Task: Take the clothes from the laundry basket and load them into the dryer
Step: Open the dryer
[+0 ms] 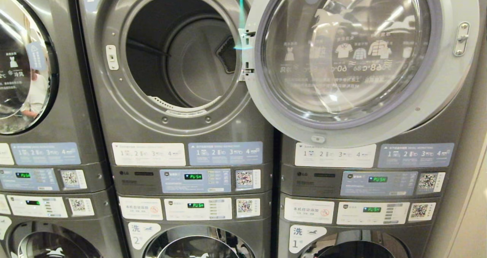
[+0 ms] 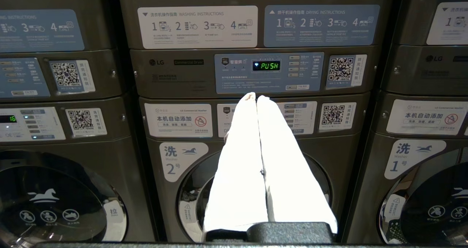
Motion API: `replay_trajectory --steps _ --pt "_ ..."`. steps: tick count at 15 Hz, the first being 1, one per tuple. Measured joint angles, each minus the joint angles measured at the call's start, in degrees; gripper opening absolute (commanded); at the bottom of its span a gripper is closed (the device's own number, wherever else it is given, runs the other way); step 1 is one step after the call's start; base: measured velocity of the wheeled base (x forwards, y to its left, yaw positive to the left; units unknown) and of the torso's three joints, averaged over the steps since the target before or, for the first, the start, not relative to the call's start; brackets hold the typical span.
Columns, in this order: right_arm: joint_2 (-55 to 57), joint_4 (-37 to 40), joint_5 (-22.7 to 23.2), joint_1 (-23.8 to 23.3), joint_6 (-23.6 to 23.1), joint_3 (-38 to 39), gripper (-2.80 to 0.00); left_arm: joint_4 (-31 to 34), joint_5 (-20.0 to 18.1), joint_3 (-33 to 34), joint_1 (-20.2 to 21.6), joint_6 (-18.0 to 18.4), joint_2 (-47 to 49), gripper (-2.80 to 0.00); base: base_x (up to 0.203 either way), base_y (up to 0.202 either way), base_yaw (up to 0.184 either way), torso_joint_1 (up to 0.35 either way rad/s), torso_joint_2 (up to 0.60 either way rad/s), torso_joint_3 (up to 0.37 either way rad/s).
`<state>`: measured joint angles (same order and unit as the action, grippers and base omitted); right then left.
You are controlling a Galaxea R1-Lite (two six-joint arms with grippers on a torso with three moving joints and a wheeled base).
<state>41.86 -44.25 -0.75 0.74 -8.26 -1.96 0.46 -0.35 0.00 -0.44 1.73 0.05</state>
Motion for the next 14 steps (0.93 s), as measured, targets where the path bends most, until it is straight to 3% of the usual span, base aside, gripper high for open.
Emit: replay_trajectory --steps 4,7,8,14 --pt "-27.4 27.8 2.0 -0.4 -0.3 -0.2 -2.8 -0.1 0.0 0.0 0.0 -0.9 0.0 -2.8 0.0 0.0 0.0 0.0 0.0 0.0" --pt "-37.6 47.9 3.3 -0.7 0.4 -1.0 -2.8 0.0 0.0 0.0 0.0 -0.9 0.0 -2.8 0.0 0.0 0.0 0.0 0.0 0.0" --pt "-39.0 51.1 3.4 -0.8 0.4 -0.8 -2.8 0.0 0.0 0.0 0.0 -0.9 0.0 -2.8 0.0 0.0 0.0 0.0 0.0 0.0" --pt "-41.7 45.0 3.4 -0.9 1.4 1.8 -2.8 -0.1 0.0 0.0 0.0 -0.8 0.0 -2.8 0.0 0.0 0.0 0.0 0.0 0.0"
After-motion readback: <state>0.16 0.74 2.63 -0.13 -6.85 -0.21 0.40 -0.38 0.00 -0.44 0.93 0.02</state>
